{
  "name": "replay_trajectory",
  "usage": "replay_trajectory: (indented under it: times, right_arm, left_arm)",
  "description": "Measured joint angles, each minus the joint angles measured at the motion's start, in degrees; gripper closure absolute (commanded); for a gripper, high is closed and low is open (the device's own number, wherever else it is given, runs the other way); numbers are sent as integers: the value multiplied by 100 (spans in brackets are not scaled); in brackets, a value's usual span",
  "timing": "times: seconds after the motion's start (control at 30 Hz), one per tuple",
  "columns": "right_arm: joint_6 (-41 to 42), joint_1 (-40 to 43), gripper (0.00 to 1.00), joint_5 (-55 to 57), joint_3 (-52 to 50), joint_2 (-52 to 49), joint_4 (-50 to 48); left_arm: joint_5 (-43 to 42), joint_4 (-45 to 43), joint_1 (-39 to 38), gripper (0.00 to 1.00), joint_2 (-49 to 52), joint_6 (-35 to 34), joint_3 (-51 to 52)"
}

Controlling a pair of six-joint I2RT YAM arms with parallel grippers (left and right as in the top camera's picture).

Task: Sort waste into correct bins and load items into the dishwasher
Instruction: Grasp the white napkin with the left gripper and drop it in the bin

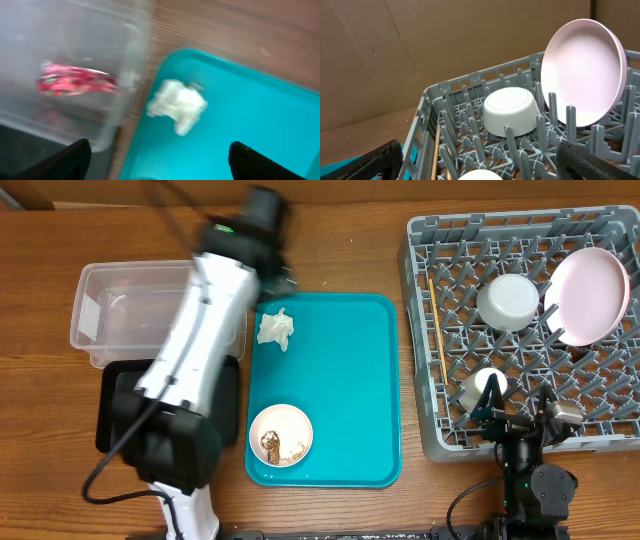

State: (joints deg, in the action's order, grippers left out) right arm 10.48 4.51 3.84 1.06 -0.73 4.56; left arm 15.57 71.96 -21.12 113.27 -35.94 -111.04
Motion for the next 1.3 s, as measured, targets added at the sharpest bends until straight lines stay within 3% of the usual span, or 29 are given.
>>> replay_trajectory:
  times: [0.13,0.37,0.4,0.5,0.6,0.63,0.9,1.2,1.27,1.3]
  right_arm:
    - [0,0,0,-2,0,0,-2]
    - [-2,0,0,2,0,0,-2]
    - [-2,0,0,0,0,0,-4]
    - [-4,0,0,-2,0,0,-4]
    - [0,0,0,0,0,0,-4]
    - [0,0,0,0,0,0,-2]
    - [0,0,0,-2,0,0,-2]
    - [-2,0,0,0,0,0,-4]
    - [-2,0,0,-2,0,0,-2]
    - [-2,0,0,0,0,0,-2]
  left_arm:
    - [275,-356,-498,11,170,20,444]
    - [485,-603,-372,14,1143,52,673]
    - [466,-647,-345,19,1325,118,688]
    - [317,-739,-297,48,1720,463,695]
    - [247,-662,-286,91,1832,752,704]
    - [234,-616,-286,96,1829,791,702]
    - [116,210,-162,96,1707,586,140]
    - [94,868,992,94,109,28,-527]
    - [96,896,1410,72,-42,-26,-560]
    - [81,914,1617,48,-50,-37,-560]
